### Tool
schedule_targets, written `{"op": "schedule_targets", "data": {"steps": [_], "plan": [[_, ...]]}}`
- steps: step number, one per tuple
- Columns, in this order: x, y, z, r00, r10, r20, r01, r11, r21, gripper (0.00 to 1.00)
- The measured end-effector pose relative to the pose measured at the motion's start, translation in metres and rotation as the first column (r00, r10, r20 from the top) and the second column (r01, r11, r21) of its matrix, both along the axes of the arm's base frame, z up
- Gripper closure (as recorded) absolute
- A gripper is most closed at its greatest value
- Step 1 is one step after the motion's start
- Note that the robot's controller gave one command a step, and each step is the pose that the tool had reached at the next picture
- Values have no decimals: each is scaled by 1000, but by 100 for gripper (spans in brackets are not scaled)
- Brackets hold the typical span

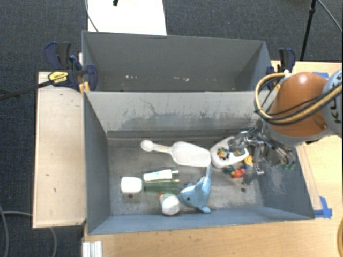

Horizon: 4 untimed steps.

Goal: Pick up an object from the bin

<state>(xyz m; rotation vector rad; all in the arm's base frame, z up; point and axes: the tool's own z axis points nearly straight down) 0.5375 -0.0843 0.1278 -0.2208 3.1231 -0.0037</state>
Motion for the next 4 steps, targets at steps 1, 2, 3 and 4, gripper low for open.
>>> {"op": "schedule_targets", "data": {"steps": [1,2,3,4], "plan": [[28,-28,-47,997,78,10,-78,997,8,0],[28,-28,-45,997,81,11,-81,997,6,0],[22,-27,-45,999,31,20,-31,999,8,0],[21,-33,-44,998,59,12,-59,998,4,100]]}}
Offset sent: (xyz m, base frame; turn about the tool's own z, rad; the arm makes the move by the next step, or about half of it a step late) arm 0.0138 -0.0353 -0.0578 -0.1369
